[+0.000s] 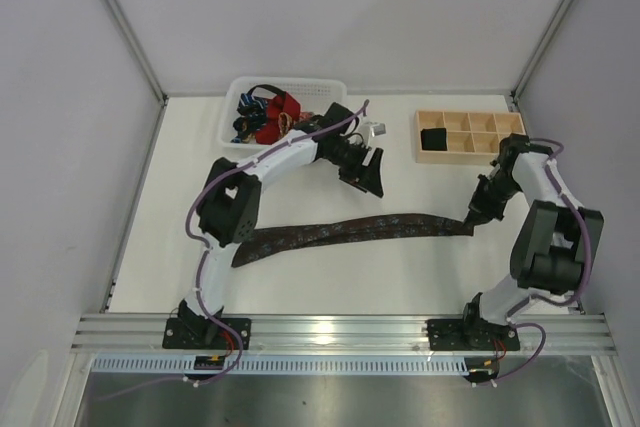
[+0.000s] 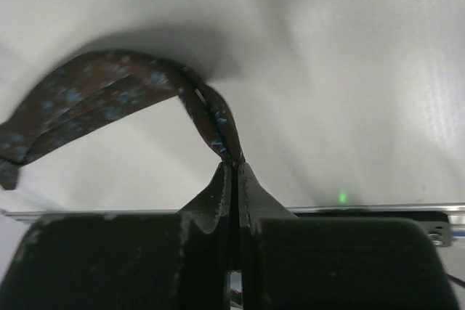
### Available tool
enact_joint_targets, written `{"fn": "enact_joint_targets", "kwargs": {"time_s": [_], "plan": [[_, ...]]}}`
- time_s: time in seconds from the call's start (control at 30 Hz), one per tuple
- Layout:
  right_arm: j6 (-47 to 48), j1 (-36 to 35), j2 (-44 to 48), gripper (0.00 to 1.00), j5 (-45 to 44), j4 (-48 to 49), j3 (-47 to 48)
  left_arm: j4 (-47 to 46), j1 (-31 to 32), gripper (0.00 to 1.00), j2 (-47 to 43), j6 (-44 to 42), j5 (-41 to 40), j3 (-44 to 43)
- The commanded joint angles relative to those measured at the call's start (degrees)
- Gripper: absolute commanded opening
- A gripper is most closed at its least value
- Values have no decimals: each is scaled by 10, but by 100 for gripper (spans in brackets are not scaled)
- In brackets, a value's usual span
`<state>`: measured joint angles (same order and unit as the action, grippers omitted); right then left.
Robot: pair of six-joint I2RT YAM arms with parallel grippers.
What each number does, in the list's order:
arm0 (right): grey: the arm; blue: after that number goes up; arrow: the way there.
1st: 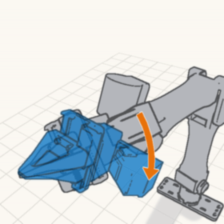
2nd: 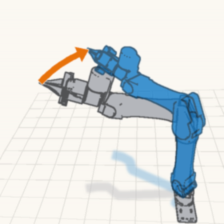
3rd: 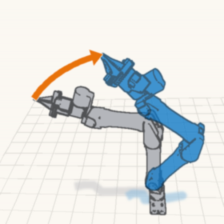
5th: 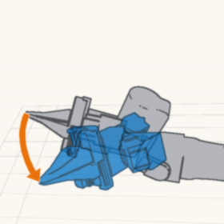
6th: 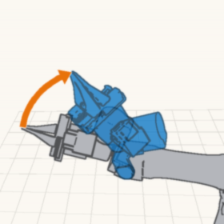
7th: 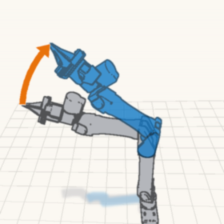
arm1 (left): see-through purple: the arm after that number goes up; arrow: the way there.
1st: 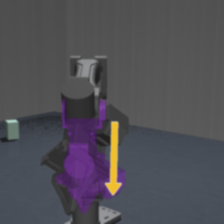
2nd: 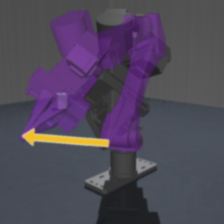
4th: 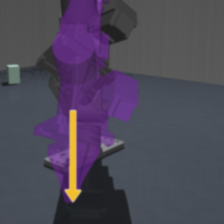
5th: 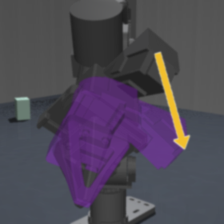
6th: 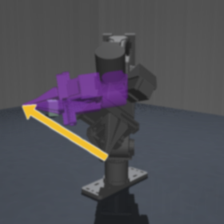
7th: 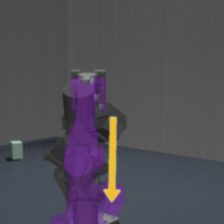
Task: Roll the ties
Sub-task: Move the tie to the center of the board
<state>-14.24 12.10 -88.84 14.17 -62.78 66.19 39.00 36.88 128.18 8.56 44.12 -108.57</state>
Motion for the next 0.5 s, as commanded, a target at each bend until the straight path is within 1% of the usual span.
{"fn": "enact_joint_targets", "kwargs": {"time_s": [0.0,0.03,0.07,0.1,0.13,0.17,0.2,0.23,0.27,0.33,0.37,0.4,0.47], "plan": [[54,13,-73,0,-70,28,31,-79,-21,76,-119,8,-42,70],[68,13,-93,0,-74,25,45,-93,-25,77,-144,24,-68,98],[69,13,-120,0,-93,21,78,-109,-35,76,-190,32,-85,127],[70,13,-154,0,-107,17,93,-132,-40,76,-216,40,-101,188],[68,13,-170,5,-120,17,104,-136,-46,75,-236,58,-135,214],[63,13,-182,27,-142,15,129,-124,-61,72,-271,63,-148,257],[58,13,-198,39,-171,14,140,-112,-68,69,-286,68,-166,278],[53,12,-203,48,-189,9,150,-103,-75,67,-302,78,-193,299],[43,9,-206,60,-221,6,163,-83,-91,67,-339,86,-245,342],[35,-10,-203,69,-236,-1,196,-69,-120,69,-375,105,-272,385],[28,-25,-200,73,-258,-3,205,-51,-129,69,-391,111,-301,417],[25,-58,-196,76,-265,-4,221,-42,-135,70,-424,117,-316,432],[26,-105,-187,77,-258,-1,231,-26,-142,73,-453,132,-340,473]]}}
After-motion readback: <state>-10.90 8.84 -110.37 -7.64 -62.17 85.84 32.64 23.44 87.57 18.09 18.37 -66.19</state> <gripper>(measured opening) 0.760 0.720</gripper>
